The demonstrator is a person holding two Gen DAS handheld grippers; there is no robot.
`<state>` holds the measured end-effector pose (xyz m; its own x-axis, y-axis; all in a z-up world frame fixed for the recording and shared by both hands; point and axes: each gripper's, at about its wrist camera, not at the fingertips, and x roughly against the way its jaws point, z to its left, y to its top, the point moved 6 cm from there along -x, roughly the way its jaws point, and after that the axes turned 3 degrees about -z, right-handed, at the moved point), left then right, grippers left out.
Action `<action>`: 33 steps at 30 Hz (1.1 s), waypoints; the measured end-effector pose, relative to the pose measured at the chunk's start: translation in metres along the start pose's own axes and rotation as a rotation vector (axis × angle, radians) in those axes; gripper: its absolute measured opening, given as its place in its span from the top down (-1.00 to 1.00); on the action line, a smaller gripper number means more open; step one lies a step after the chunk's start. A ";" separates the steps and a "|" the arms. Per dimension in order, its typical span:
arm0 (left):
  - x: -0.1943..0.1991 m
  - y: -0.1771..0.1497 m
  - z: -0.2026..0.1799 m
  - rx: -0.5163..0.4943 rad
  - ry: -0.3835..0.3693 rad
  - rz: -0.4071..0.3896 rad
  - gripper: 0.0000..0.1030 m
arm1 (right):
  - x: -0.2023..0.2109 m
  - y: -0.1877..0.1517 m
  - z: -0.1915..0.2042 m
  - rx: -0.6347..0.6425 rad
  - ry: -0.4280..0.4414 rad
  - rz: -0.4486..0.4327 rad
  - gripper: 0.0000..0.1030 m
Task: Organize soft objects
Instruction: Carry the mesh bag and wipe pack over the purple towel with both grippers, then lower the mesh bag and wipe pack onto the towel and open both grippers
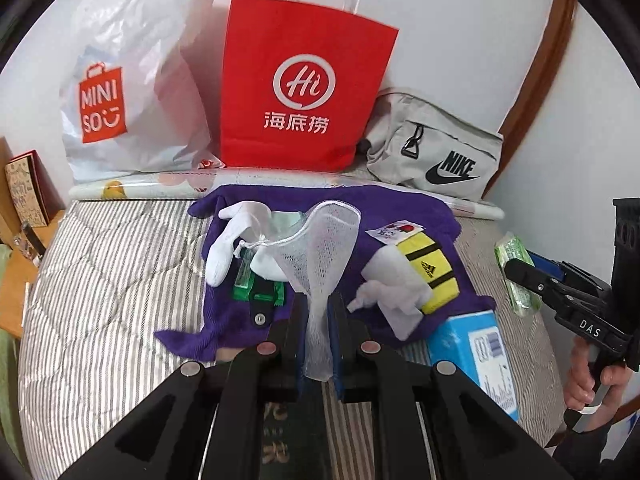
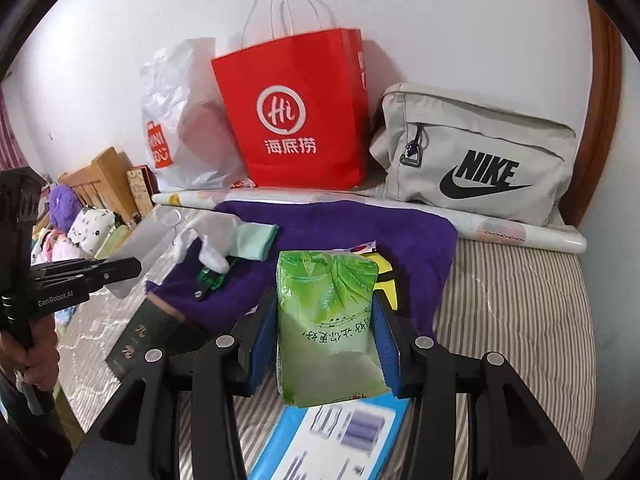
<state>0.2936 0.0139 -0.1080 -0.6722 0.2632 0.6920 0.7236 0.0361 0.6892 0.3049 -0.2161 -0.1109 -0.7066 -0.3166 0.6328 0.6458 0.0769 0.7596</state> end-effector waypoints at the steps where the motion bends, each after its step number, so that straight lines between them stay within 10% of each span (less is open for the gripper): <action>1: -0.007 0.002 0.001 0.003 -0.004 0.011 0.80 | -0.004 0.002 -0.001 0.001 -0.002 0.002 0.12; 33: -0.122 0.018 0.018 0.043 -0.030 0.210 0.79 | -0.125 0.002 -0.025 0.053 -0.006 0.190 0.05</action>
<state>0.3915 -0.0003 -0.1840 -0.5011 0.2976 0.8126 0.8539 0.0178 0.5201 0.4014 -0.2000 -0.1924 -0.5755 -0.2863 0.7660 0.7515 0.1845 0.6335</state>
